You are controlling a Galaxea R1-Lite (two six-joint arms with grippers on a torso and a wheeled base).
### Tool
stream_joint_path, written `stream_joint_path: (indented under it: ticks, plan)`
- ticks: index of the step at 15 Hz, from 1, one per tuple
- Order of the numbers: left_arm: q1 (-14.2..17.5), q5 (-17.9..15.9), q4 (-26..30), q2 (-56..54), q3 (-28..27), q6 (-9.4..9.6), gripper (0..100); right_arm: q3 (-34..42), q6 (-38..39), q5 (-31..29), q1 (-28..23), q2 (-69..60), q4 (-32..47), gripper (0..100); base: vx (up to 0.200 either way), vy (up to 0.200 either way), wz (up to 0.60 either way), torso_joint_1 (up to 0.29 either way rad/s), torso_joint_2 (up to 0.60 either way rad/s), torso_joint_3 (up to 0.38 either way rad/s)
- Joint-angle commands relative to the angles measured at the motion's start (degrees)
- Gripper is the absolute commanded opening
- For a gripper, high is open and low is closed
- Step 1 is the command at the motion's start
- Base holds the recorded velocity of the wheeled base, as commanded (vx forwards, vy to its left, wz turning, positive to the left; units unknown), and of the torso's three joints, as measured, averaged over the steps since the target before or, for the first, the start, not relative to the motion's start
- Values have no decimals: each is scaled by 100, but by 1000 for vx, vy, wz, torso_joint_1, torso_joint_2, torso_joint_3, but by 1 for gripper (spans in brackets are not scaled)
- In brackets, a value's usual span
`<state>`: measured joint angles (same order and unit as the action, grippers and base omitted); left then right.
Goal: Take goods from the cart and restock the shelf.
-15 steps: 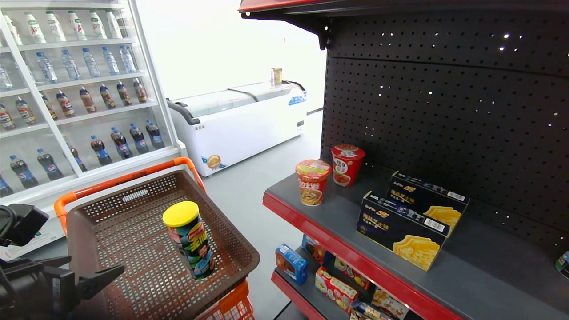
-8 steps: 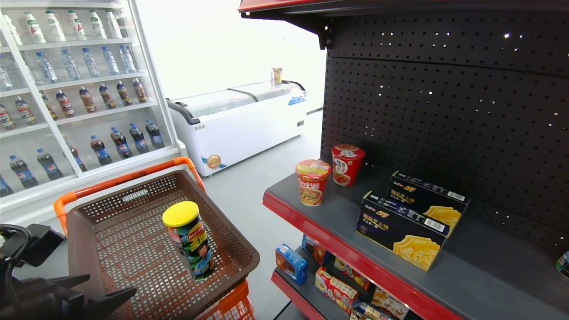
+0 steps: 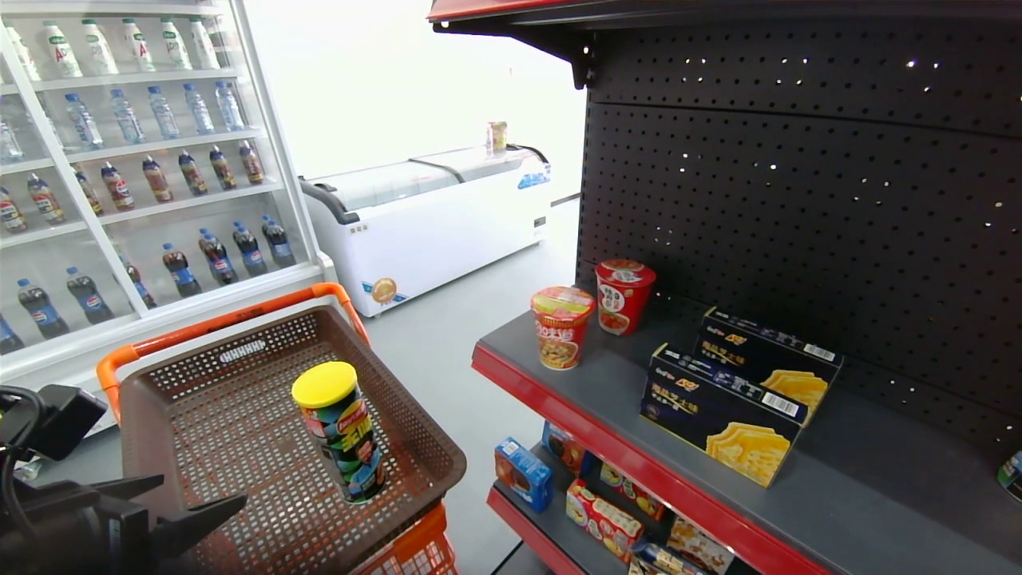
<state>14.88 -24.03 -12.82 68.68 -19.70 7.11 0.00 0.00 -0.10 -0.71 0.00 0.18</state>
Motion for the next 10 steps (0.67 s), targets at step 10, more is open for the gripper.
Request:
stream_joint_path:
  ticks: [10]
  plan:
    - [331,47,-1688,2132,-183,616,100,0,0,1,9,0,-1,100,0,0,0,0,0,0]
